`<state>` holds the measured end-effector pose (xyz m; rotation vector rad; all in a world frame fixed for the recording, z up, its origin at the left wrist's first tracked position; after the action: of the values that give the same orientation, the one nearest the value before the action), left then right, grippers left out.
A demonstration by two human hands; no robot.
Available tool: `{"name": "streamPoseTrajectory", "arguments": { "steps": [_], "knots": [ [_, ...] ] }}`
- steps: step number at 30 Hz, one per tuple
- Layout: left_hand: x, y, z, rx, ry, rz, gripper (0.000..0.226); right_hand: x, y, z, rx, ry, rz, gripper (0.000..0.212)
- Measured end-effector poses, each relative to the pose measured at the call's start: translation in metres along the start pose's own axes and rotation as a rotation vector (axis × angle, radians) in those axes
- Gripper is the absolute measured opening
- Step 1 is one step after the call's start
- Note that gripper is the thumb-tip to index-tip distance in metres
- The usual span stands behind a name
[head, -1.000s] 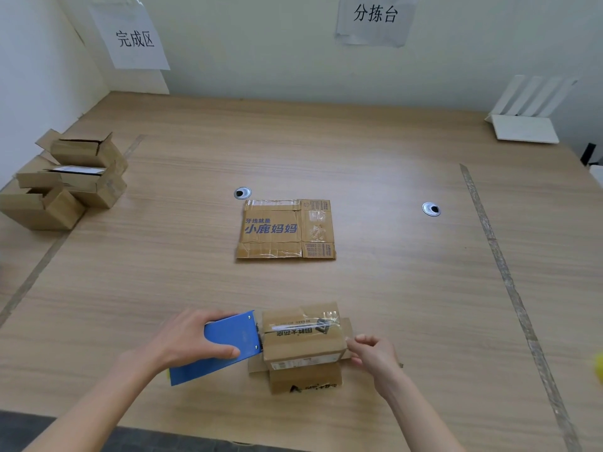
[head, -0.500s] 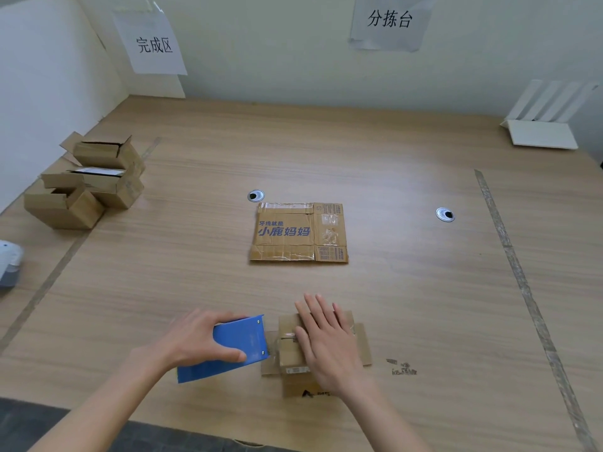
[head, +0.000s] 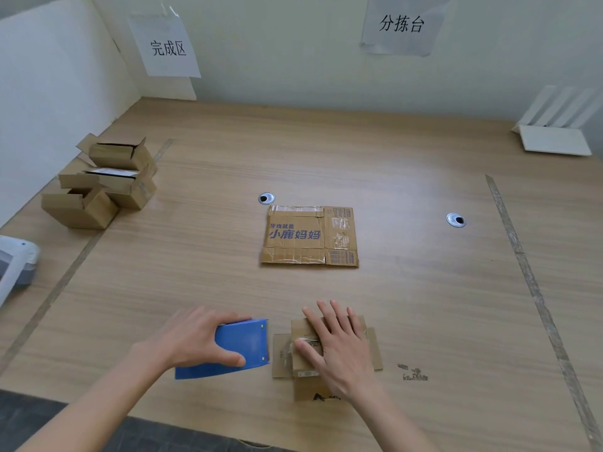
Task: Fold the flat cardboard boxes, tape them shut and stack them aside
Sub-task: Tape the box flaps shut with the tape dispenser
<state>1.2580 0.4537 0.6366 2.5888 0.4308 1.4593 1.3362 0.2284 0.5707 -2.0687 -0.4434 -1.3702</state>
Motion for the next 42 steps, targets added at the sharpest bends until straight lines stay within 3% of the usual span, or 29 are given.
{"name": "streamPoseTrajectory", "arguments": {
  "steps": [17, 26, 29, 35, 39, 42],
  "knots": [
    [-0.015, 0.0, 0.031, 0.079, -0.147, 0.127, 0.073, 0.007, -0.001, 0.002, -0.095, 0.074, 0.039, 0.064],
    [-0.043, 0.015, 0.057, 0.146, -0.144, 0.46, 0.06, 0.004, 0.001, 0.0, -0.094, 0.076, 0.037, 0.064],
    [-0.029, -0.015, 0.048, 0.189, -0.047, 0.245, 0.077, 0.004, 0.001, 0.003, -0.099, 0.057, 0.018, 0.066],
    [0.006, -0.021, 0.022, 0.088, 0.097, 0.037, 0.076, 0.005, 0.002, 0.005, -0.084, -0.024, 0.028, 0.075],
    [0.027, -0.014, 0.001, 0.0, 0.168, -0.028, 0.078, 0.018, 0.0, 0.006, -0.067, -0.089, 0.242, 0.087],
    [0.044, -0.005, -0.014, -0.062, 0.244, -0.005, 0.075, 0.045, -0.012, 0.005, -0.004, 0.02, 0.466, 0.067]
  ]
}}
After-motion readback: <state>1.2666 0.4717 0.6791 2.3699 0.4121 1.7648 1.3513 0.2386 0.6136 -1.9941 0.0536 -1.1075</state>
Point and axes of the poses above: each hand's wrist, its own z-axis towards the middle knuckle, its own x-axis out of the back of the hand, y = z × x, the point moved 9 cm from there along z, towards the middle knuckle, and after that the axes turned 9 degrees about -y, right-handed, at the moved point
